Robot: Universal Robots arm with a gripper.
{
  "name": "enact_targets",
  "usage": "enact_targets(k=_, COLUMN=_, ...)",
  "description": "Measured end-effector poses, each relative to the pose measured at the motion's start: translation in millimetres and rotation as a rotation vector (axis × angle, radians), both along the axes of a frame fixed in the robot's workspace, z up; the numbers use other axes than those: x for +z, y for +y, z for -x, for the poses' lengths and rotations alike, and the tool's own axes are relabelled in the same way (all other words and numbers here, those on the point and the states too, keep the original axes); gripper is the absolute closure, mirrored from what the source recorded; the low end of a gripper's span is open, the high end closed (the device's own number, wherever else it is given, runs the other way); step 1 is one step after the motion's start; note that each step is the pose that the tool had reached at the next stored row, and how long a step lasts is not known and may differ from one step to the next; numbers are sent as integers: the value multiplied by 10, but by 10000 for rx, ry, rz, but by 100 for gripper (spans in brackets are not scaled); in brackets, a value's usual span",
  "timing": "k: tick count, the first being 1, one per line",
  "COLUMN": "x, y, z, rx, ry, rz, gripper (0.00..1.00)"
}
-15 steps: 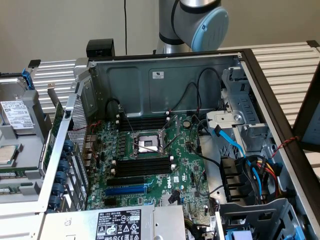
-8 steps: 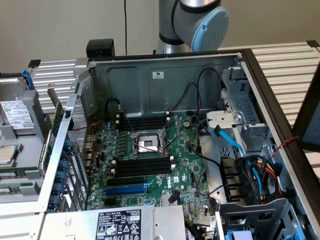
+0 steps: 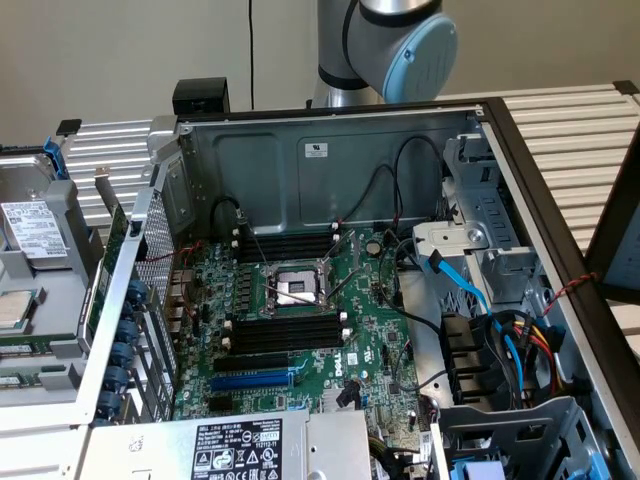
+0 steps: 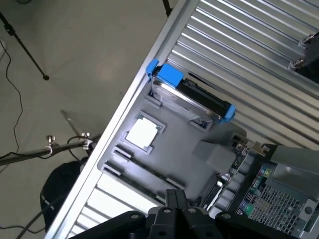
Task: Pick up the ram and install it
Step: 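Reach for the ram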
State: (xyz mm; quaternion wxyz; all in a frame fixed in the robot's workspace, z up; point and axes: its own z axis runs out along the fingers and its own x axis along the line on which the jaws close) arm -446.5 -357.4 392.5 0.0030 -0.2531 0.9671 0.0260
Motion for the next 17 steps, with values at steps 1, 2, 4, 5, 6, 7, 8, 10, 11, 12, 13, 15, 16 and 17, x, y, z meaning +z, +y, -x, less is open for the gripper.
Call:
enact_targets(k=1, x=0, y=0, z=0, rx=180, ry=-1, rz=0, gripper=90)
enact_targets(k=2, x=0, y=0, z=0, rx=375, ry=0, rz=0, gripper=90)
enact_targets(k=4, x=0, y=0, z=0, rx=729, ry=0, rz=0, gripper=90)
enact_targets(k=5, x=0, y=0, z=0, rx=917, ry=0, rz=0, gripper=90)
enact_targets(k=6, x=0, y=0, z=0, rx=1095, ry=0, rz=0, gripper=90)
enact_targets(k=7, x=0, y=0, z=0, rx=1275, ry=0, rz=1, gripper=90)
enact_targets(k=8, x=0, y=0, z=0, rx=1466, ry=1, rz=1, gripper=90)
enact_targets(k=10, x=0, y=0, z=0, rx=1826, ry=1, rz=1, gripper=90)
enact_targets(k=11, x=0, y=0, z=0, rx=2005, ry=0, rz=1, gripper=90)
enact_targets(k=12, x=0, y=0, z=0, rx=2196, ry=0, rz=0, gripper=90)
enact_targets(k=13, x=0, y=0, z=0, rx=2371, ry=0, rz=0, gripper=90)
enact_targets(k=15, x=0, y=0, z=0, rx=2736, ry=0, rz=0, gripper=90)
enact_targets(k=16, x=0, y=0, z=0, rx=2926, ry=0, rz=0, gripper=90)
enact_targets(k=17, x=0, y=0, z=0, rx=3102, ry=0, rz=0, gripper=90)
